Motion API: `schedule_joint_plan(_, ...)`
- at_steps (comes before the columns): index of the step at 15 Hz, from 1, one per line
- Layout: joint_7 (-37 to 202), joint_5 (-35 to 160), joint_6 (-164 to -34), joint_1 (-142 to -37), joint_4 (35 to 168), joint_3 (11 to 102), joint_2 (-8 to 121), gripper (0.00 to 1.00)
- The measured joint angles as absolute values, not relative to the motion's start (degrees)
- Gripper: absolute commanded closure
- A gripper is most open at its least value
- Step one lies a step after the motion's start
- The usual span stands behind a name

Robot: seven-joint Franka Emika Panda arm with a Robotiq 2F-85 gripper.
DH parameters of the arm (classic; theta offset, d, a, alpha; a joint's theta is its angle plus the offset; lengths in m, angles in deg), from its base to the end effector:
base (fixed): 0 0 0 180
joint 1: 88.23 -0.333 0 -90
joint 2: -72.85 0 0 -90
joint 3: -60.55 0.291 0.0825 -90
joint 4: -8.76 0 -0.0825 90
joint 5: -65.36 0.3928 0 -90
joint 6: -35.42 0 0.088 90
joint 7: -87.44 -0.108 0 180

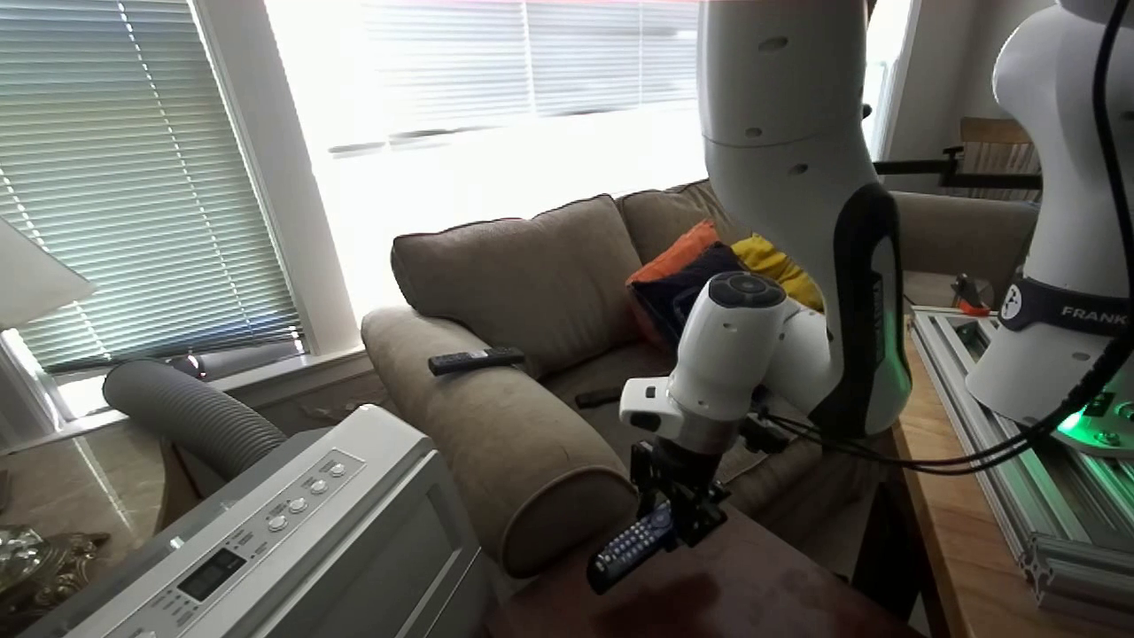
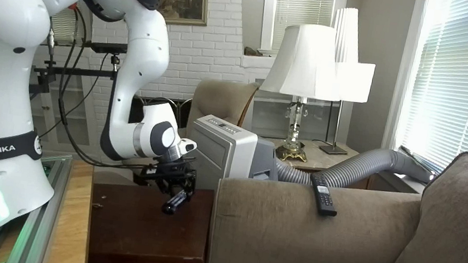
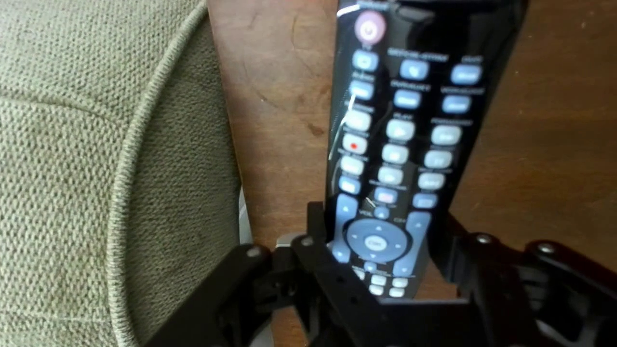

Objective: Remove the black remote from the table, put it on the armrest of the sofa, remove the bigger remote from the armrest and put it on the table

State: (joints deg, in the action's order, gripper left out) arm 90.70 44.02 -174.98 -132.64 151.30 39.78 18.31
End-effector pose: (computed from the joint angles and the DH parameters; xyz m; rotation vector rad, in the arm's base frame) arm 0.3396 0.1402 -0.0338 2.6651 1.4494 0.3600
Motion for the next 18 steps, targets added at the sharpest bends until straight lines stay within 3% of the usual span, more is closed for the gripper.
schedule_joint_plan(5,99.4,58.7,-180.6,-131.8,147.5,46.7,12.2,0.72)
schedule_joint_plan(18,106.7,59.8,-183.8,-127.5,139.6,49.8,5.6,0.72)
